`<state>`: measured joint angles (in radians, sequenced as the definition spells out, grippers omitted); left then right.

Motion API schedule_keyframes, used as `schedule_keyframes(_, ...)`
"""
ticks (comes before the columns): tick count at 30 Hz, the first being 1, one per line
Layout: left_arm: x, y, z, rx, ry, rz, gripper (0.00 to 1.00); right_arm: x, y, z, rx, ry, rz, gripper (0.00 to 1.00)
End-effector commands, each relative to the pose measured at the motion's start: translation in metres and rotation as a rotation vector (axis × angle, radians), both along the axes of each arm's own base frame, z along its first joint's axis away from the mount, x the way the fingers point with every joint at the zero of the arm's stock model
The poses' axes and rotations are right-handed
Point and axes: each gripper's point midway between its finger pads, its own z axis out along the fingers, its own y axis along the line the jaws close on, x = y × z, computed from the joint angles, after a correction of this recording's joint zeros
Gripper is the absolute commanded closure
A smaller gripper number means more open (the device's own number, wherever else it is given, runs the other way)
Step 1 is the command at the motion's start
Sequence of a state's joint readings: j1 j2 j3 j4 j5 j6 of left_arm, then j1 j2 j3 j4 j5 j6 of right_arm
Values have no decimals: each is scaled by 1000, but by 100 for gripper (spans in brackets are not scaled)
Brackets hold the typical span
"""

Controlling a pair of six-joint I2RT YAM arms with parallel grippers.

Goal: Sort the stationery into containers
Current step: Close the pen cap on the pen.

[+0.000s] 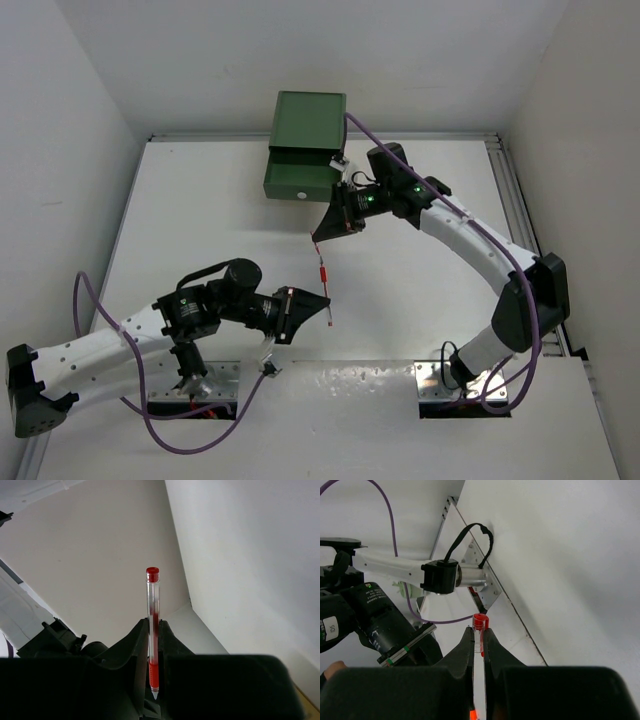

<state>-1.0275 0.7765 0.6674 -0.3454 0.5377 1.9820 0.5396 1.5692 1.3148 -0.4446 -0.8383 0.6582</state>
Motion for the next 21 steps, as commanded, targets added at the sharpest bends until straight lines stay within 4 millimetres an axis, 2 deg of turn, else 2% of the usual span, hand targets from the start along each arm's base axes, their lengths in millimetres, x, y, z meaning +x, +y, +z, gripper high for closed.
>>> schedule_keyframes(1, -4, -3, 26, -49, -160, -58, 100, -7, 0, 19, 39, -61, 20, 100)
schedule_keyframes(21, 1, -6, 26, -36, -54, -13, 100, -13, -3, 25, 52, -79, 30, 100)
